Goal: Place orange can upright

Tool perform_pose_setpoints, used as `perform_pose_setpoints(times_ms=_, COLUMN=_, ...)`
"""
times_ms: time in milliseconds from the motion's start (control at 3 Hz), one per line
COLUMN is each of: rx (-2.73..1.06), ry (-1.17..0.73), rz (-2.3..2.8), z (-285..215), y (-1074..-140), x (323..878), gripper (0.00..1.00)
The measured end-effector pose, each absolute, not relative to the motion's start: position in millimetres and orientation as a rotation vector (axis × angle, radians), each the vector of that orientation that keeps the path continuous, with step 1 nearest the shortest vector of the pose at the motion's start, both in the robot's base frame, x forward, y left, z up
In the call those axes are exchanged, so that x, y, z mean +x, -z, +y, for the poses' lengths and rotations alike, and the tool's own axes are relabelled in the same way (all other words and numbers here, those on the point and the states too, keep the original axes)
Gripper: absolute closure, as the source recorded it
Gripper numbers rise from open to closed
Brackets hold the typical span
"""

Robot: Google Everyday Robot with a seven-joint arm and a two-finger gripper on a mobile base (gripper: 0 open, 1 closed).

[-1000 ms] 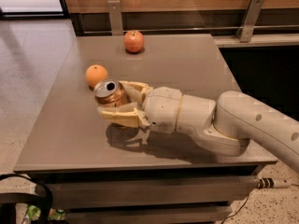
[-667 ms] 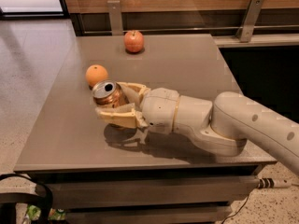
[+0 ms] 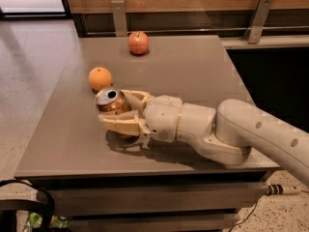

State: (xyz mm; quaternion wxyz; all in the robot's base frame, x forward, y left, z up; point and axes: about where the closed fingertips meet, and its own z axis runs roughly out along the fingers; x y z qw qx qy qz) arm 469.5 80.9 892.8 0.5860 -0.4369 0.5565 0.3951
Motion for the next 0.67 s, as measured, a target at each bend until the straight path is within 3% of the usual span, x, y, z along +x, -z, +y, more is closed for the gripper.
perform_pose_setpoints(times_ms=667, rx=-0.98, ry=-0.913, rz=1.355, z=72.0, y=-873.5, x=472.7, gripper=1.0)
